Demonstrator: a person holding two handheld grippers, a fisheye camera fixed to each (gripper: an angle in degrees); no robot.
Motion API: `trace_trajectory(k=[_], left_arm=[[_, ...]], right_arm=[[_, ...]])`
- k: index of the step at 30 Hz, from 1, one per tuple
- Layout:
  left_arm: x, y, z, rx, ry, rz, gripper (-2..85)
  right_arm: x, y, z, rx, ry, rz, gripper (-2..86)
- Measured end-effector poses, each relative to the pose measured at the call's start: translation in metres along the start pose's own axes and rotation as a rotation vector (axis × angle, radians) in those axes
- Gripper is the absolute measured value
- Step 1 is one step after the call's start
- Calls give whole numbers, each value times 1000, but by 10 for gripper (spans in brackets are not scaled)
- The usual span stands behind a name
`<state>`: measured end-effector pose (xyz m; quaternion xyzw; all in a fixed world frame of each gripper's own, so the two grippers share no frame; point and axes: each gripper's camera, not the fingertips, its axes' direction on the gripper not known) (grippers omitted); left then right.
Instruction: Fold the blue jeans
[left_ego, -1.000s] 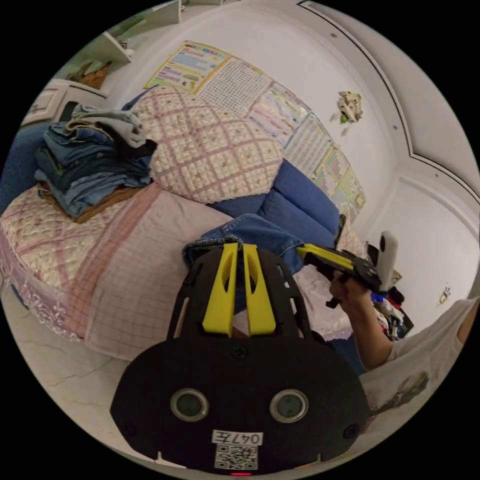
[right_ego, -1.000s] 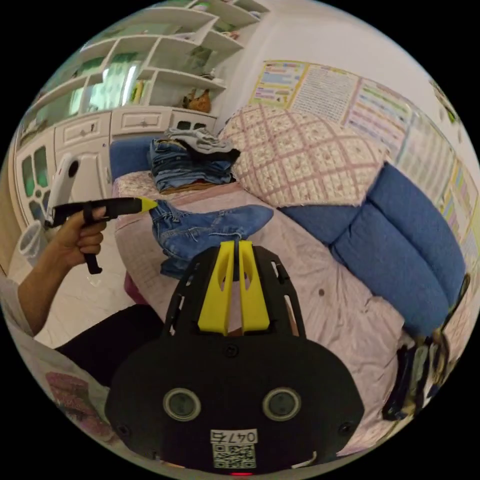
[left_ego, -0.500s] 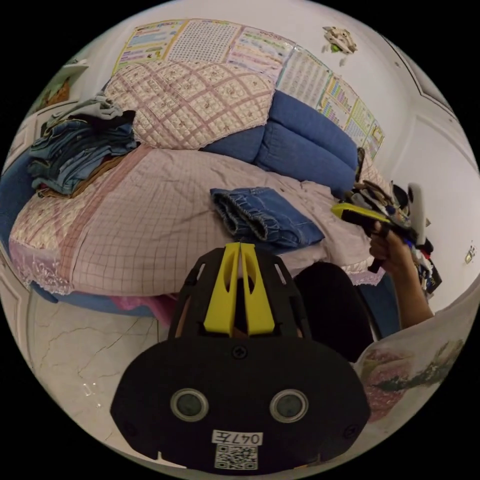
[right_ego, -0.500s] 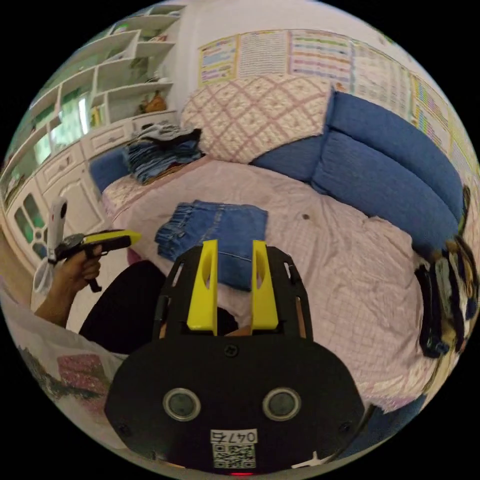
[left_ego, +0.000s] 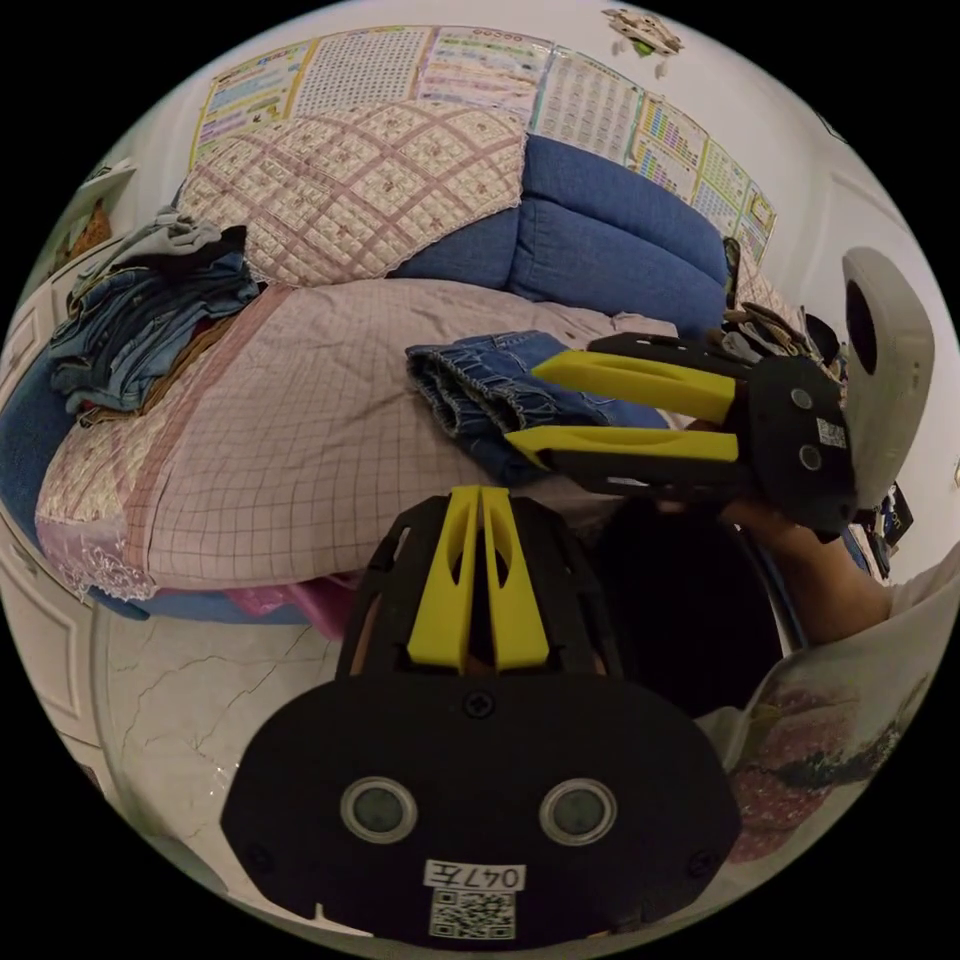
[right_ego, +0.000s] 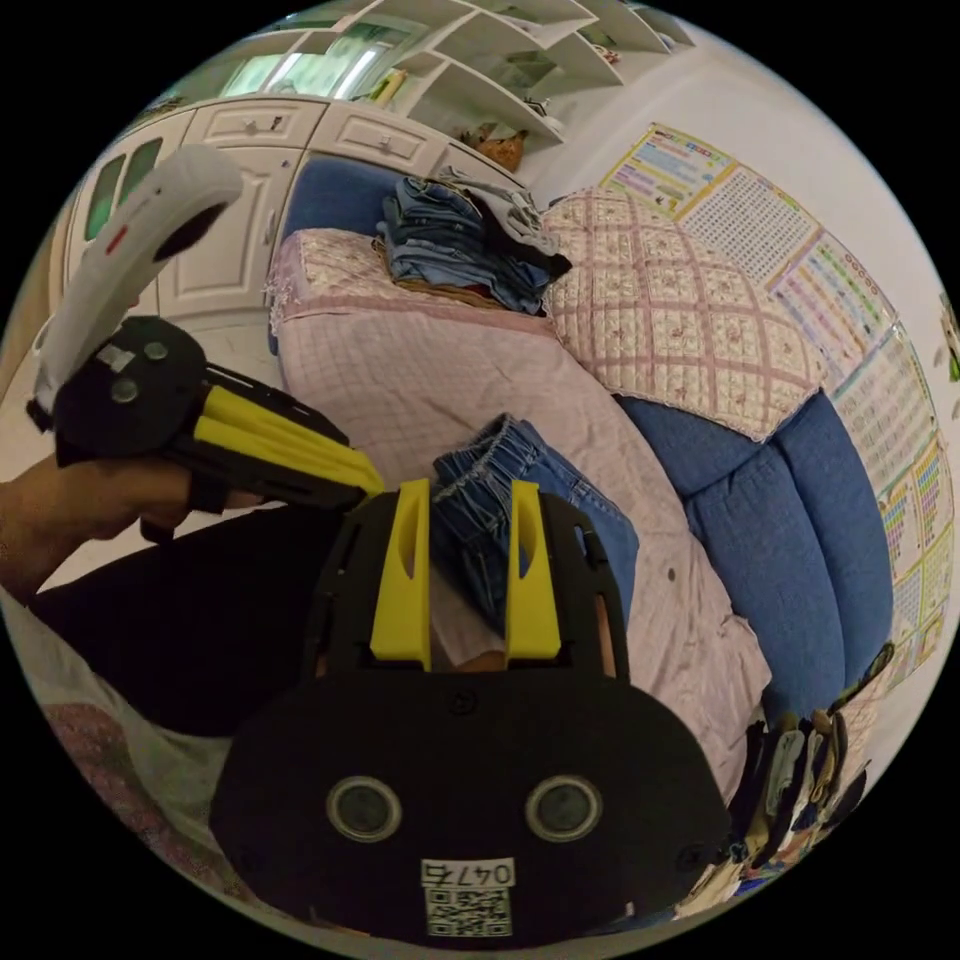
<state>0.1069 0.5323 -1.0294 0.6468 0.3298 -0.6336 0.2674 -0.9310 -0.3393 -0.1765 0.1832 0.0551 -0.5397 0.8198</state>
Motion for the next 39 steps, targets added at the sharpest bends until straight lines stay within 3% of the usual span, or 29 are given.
trace_trajectory(k=[5, 11, 16, 21, 26, 29, 31, 34, 39], left_arm=[[-40, 43, 7, 14, 29, -34, -10], [-90, 94, 20, 26, 62, -93, -10], [-105, 131, 37, 21, 29, -71, -8], [-106, 145, 63, 5, 37, 26, 10], [-85, 153, 108, -97, -19, 168, 80], [-80, 167, 132, -122, -46, 194, 91], [-80, 178, 150, -155, -72, 214, 94], [-82, 190, 166, -176, -84, 227, 95], [-79, 209, 183, -184, -117, 250, 94]], right_arm=[[-18, 37, 35, -33, 72, 38, 69], [5, 113, 44, 24, -25, 103, 20], [116, 248, 25, 209, -200, 493, 9], [207, 413, 16, 341, -194, 776, 9], [258, 606, 74, 285, -167, 1131, 10], [259, 734, 145, 163, -304, 1398, 13], [242, 808, 179, 201, -454, 1541, 24], [217, 856, 186, 324, -502, 1552, 90], [197, 884, 200, 238, -429, 1494, 129]])
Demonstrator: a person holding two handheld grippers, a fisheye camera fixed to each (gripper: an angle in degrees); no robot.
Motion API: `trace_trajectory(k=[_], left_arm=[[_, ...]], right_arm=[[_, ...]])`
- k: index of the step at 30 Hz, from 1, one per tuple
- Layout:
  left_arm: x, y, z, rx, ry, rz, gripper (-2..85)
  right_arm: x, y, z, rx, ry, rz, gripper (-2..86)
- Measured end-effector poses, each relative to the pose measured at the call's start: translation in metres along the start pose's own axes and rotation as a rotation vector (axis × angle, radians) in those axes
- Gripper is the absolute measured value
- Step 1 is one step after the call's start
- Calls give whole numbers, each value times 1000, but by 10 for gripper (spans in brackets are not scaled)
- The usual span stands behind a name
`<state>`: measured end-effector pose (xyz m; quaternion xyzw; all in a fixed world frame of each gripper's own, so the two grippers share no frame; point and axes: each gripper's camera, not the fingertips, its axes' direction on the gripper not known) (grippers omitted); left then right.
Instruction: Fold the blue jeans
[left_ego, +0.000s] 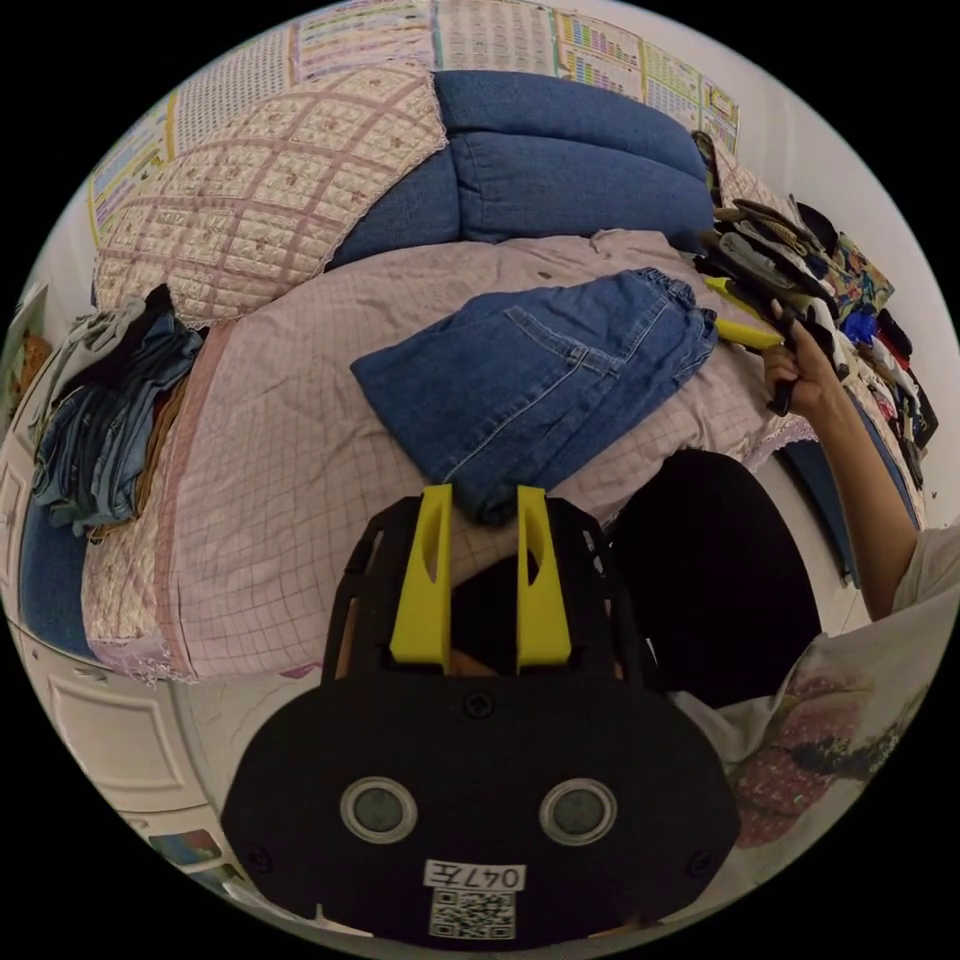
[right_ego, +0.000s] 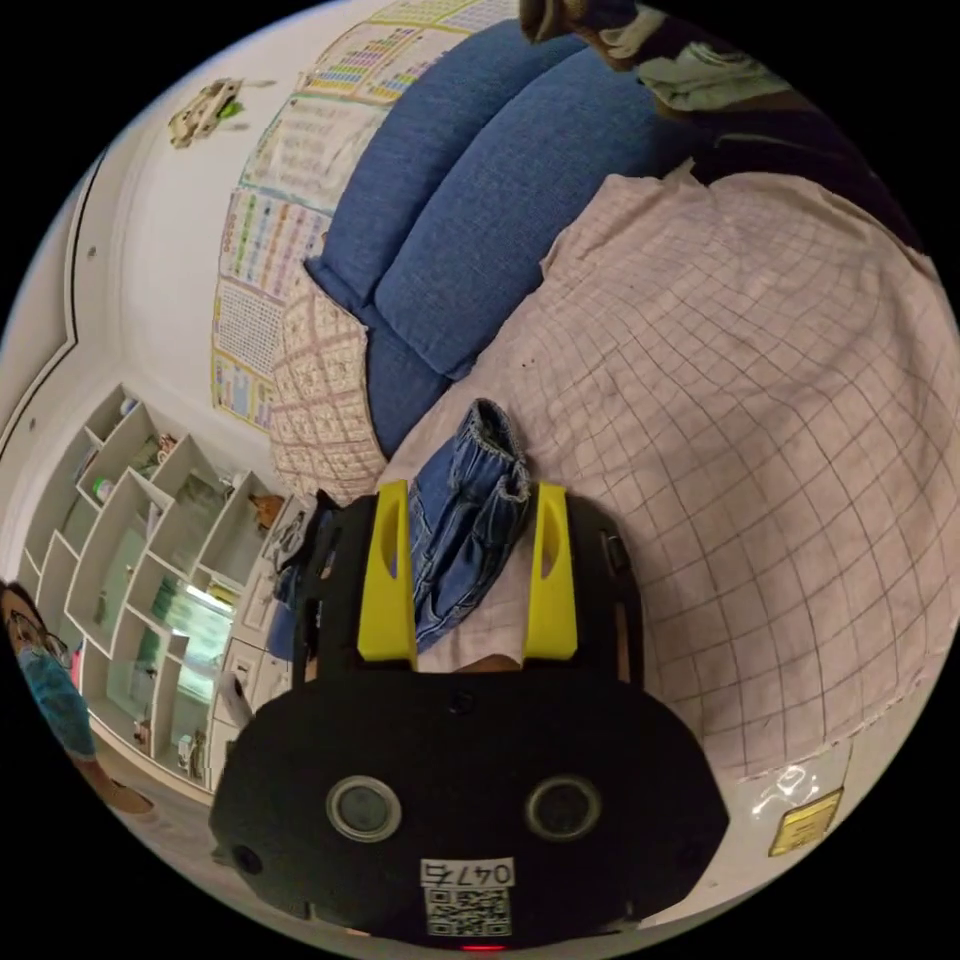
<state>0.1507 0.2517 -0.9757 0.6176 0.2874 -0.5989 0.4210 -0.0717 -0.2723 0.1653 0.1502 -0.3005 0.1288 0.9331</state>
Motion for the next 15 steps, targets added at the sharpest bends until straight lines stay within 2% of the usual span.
trace_trajectory(k=[5, 9, 12, 15], left_arm=[[19, 11, 18, 38, -106, 78, 56], [22, 9, 6, 80, -161, 155, 26], [0, 1, -12, 116, -141, 156, 25], [-25, -6, -3, -12, -34, 161, 39]], right_arm=[[19, 7, 32, -108, 123, -57, 73], [10, 23, 14, -75, 119, -169, 39], [-7, 50, -19, -30, 68, -278, 32], [0, 90, -34, -33, 113, -283, 38]])
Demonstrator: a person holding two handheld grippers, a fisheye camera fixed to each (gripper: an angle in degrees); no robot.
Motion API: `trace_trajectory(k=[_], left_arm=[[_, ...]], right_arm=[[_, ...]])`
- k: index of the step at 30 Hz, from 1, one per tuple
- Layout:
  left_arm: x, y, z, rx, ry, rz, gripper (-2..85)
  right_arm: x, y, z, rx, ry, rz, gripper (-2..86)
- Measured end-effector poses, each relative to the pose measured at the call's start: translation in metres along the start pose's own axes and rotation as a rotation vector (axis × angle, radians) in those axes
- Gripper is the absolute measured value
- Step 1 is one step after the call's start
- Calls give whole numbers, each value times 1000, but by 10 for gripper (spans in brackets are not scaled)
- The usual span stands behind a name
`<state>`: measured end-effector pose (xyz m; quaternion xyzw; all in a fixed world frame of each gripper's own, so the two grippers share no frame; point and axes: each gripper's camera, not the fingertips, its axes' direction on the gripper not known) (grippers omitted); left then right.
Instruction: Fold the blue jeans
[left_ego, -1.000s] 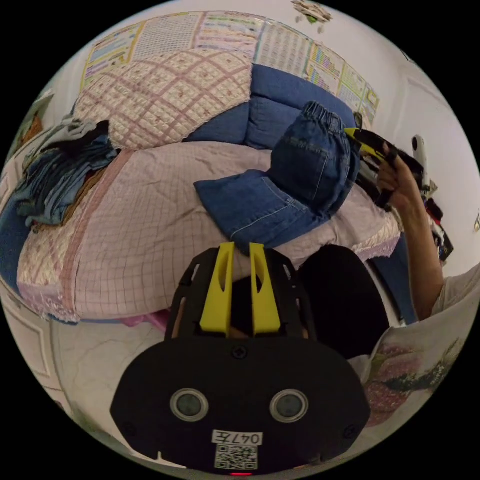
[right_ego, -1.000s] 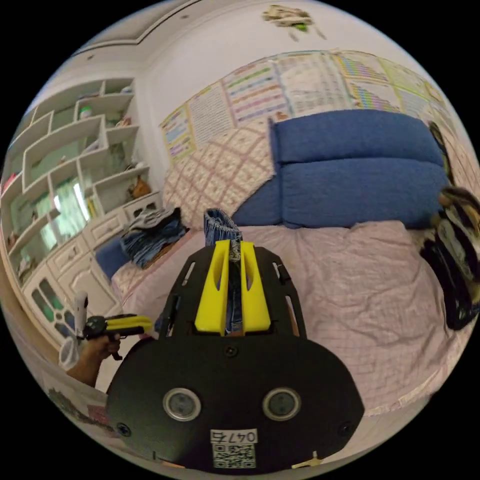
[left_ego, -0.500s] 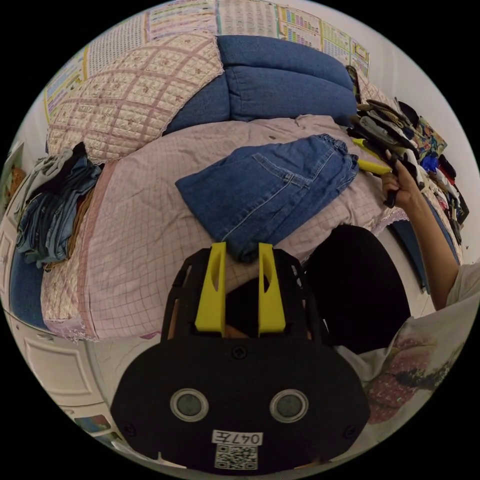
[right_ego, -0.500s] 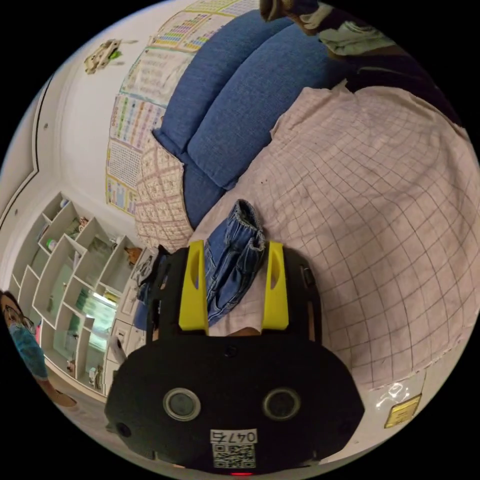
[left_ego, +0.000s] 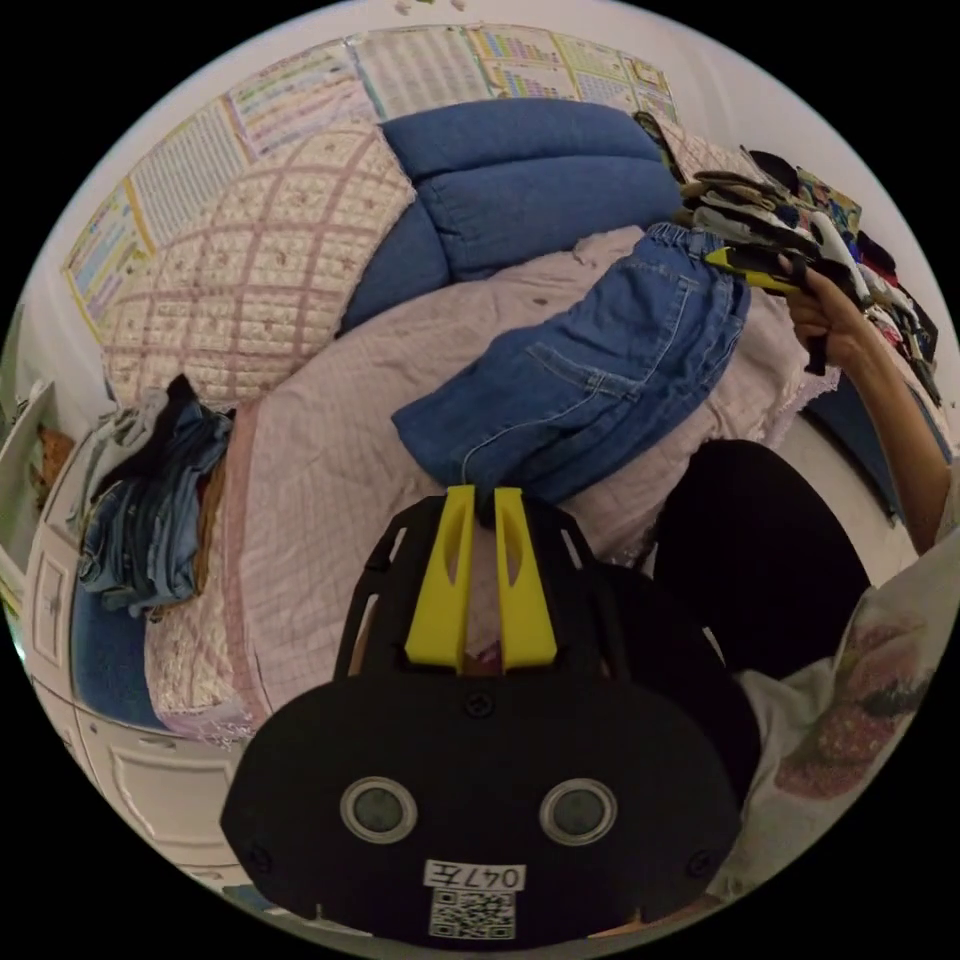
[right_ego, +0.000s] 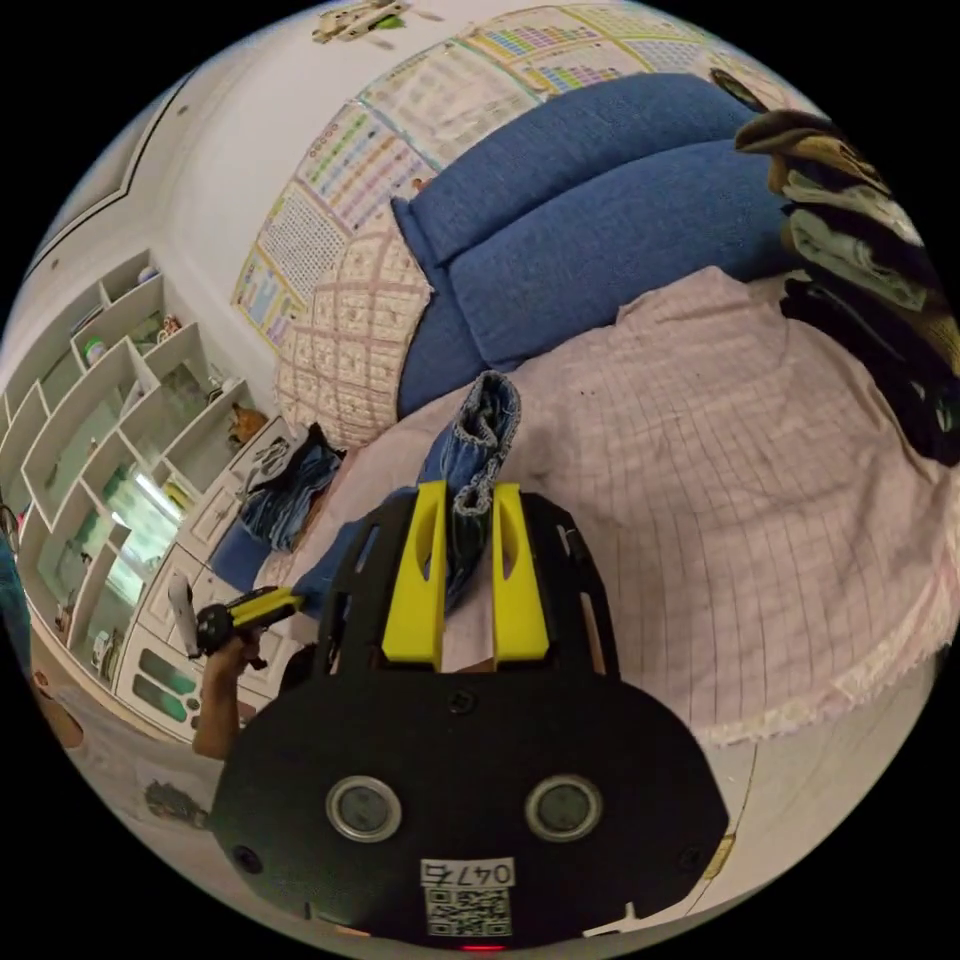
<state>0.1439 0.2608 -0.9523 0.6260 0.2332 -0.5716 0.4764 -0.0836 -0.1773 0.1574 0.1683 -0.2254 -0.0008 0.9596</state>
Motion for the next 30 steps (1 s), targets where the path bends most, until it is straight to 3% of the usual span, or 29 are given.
trace_trajectory(k=[3, 6, 9, 13, 17, 22, 30], left_arm=[[-20, 8, -8, -8, 31, -88, 73], [-18, 7, -51, 164, 89, -140, 75], [20, -29, -68, 221, 101, -43, 76], [75, -95, -57, 181, 67, 85, 95], [79, -133, -46, 137, 36, 68, 113], [33, -166, -33, 44, 89, -3, 103], [-71, -197, -91, 138, 171, -86, 43]], right_arm=[[20, 35, 3, -70, 108, 110, 57], [19, 59, -33, 106, 164, 140, 76], [-21, 70, -59, 302, 215, 4, 75], [-87, 57, -24, 159, 151, -243, 54], [-135, 64, 22, 64, 156, -358, 43], [-169, 75, 98, -173, 352, -429, 18], [-181, 82, 115, -148, 300, -419, 4]])
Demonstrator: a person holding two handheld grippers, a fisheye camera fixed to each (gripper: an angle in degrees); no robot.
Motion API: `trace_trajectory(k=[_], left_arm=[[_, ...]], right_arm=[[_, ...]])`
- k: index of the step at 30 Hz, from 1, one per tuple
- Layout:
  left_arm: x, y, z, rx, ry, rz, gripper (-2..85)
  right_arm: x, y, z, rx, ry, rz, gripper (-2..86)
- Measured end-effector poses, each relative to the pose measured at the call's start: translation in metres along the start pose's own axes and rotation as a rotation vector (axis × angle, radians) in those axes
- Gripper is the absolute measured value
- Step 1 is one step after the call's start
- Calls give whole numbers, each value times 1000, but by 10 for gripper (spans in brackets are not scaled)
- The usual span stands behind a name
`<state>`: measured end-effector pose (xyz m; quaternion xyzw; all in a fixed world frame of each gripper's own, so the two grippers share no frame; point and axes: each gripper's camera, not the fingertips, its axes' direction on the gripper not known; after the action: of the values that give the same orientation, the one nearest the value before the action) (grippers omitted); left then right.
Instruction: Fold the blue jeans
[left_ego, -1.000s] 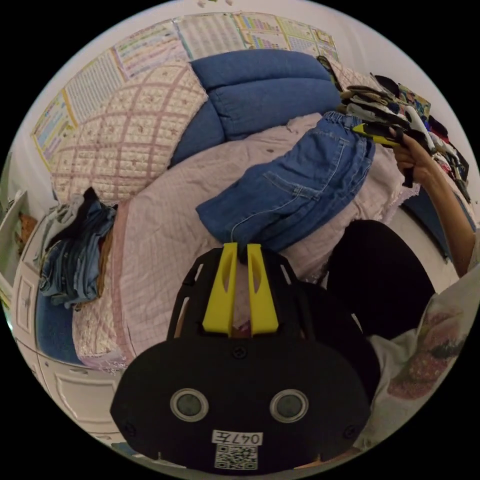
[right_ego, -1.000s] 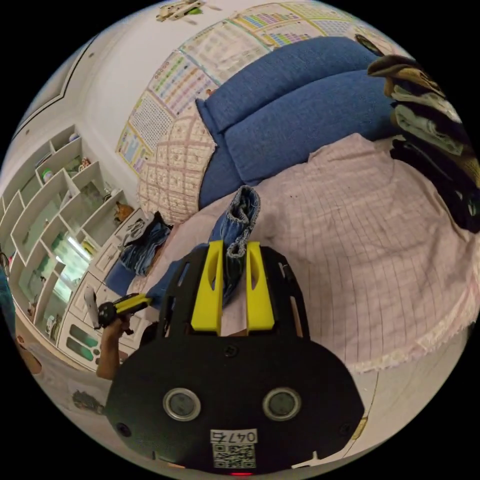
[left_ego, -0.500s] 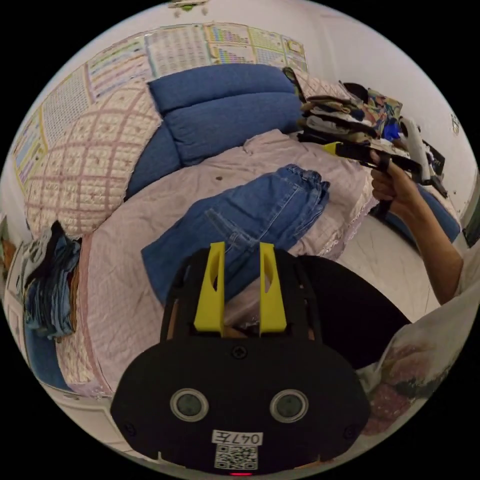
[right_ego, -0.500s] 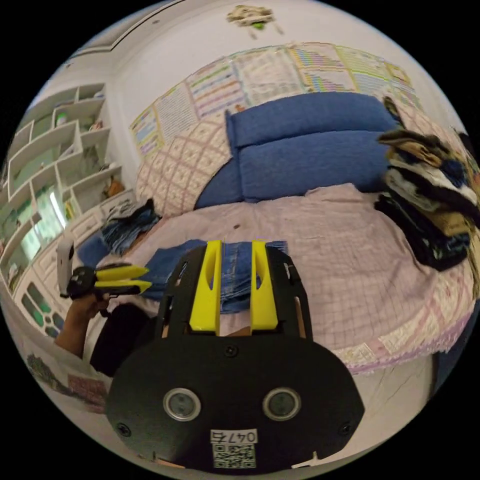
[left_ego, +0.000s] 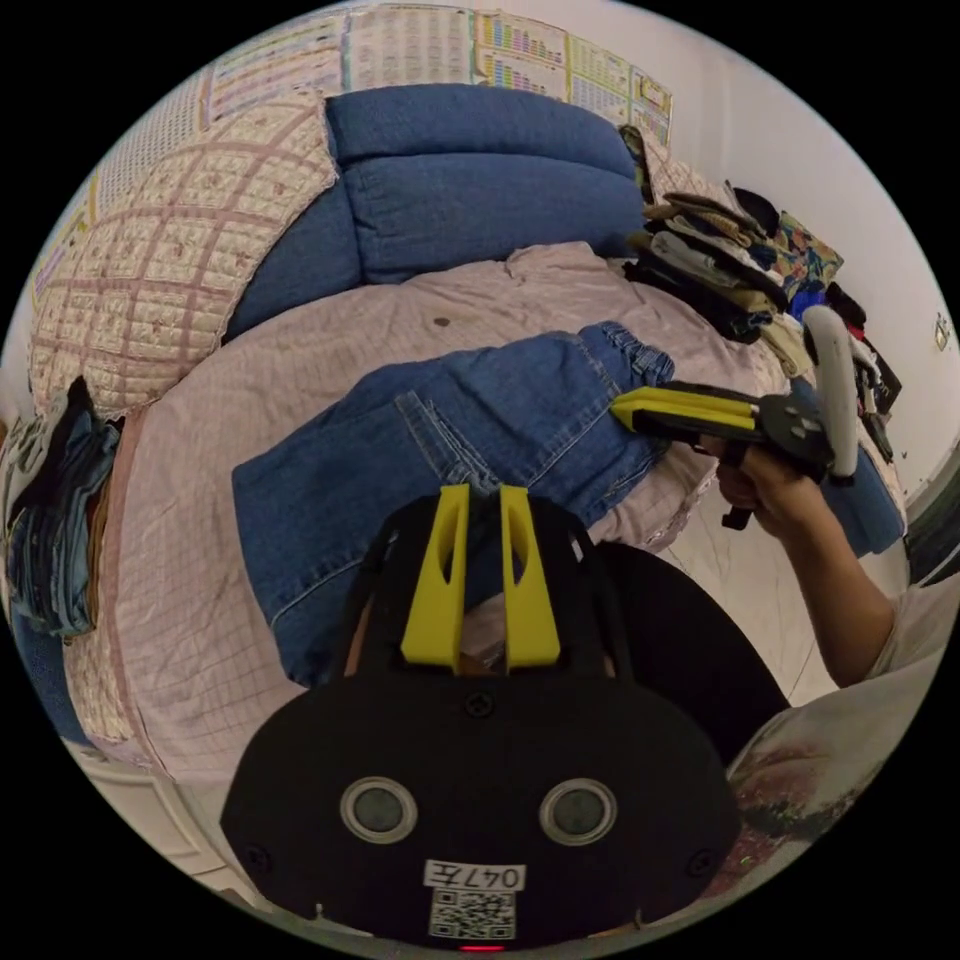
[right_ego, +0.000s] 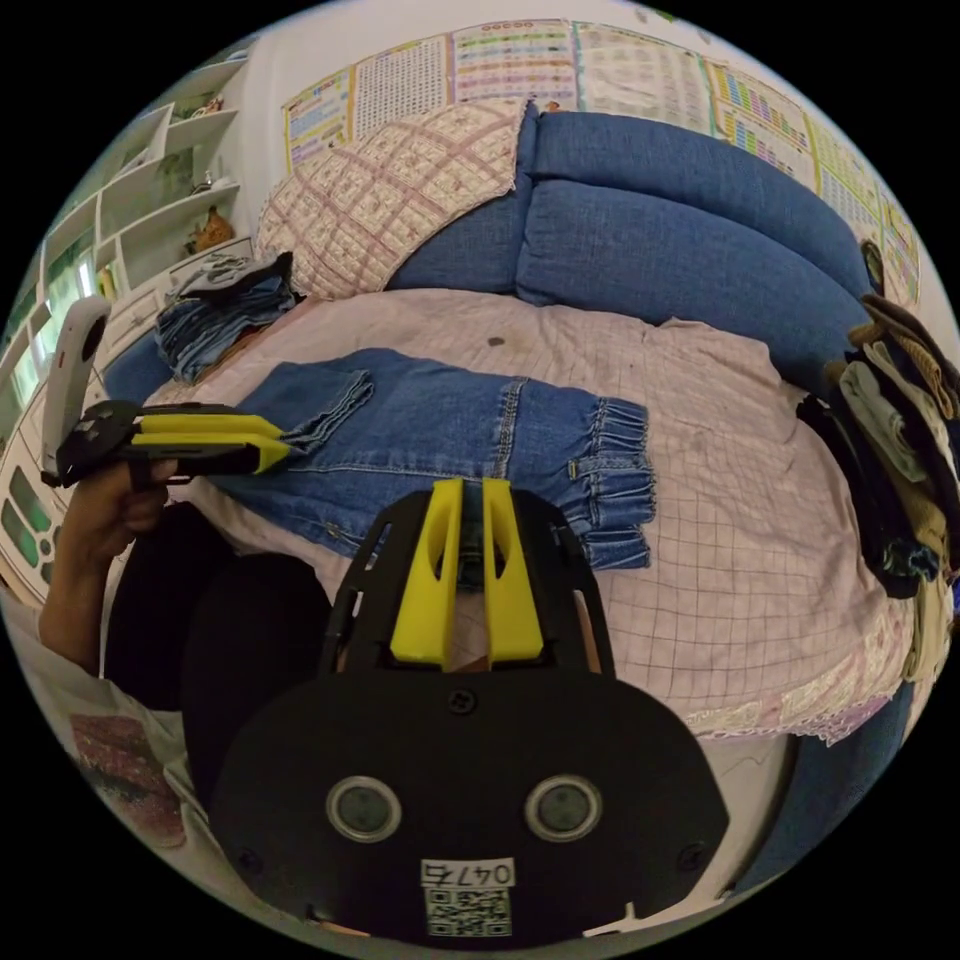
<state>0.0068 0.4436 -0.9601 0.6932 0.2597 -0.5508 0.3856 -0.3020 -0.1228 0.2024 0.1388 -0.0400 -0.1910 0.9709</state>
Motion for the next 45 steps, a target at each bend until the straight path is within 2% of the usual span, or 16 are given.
trace_trajectory(k=[8, 10, 16, 19, 23, 25, 27, 31, 37, 41, 45], left_arm=[[-184, 8, -144, 271, -176, -304, 18], [-241, 26, -186, 314, -273, -383, 16], [-353, 91, -222, 184, -563, -604, -5], [-386, 119, -208, 54, -585, -688, -8], [-379, 140, -214, 186, -416, -681, -6], [-361, 133, -207, 226, -276, -568, 3], [-334, 121, -194, 201, -253, -423, 31], [-248, 100, -156, 163, -321, -91, 70], [-172, 91, -64, -6, -435, 134, 95], [-143, 92, -21, -55, -474, 185, 93], [-117, 90, 4, -4, -510, 180, 71]], right_arm=[[-10, -13, 3, 8, -32, 25, 2], [-14, -20, 3, 3, -32, 25, 0], [-21, -34, 3, 3, -16, 38, -2], [-24, -43, 2, -2, -13, 37, -2], [-25, -55, 1, -15, -11, 31, -2], [-26, -63, 0, -18, -8, 30, -2], [-26, -69, -1, -18, -7, 33, -2], [-27, -83, -4, -12, -5, 37, -2], [-26, -106, -8, -12, -19, 45, -2], [-28, -121, -11, -11, -16, 41, -2], [-31, -140, -15, -3, -26, 48, -2]])
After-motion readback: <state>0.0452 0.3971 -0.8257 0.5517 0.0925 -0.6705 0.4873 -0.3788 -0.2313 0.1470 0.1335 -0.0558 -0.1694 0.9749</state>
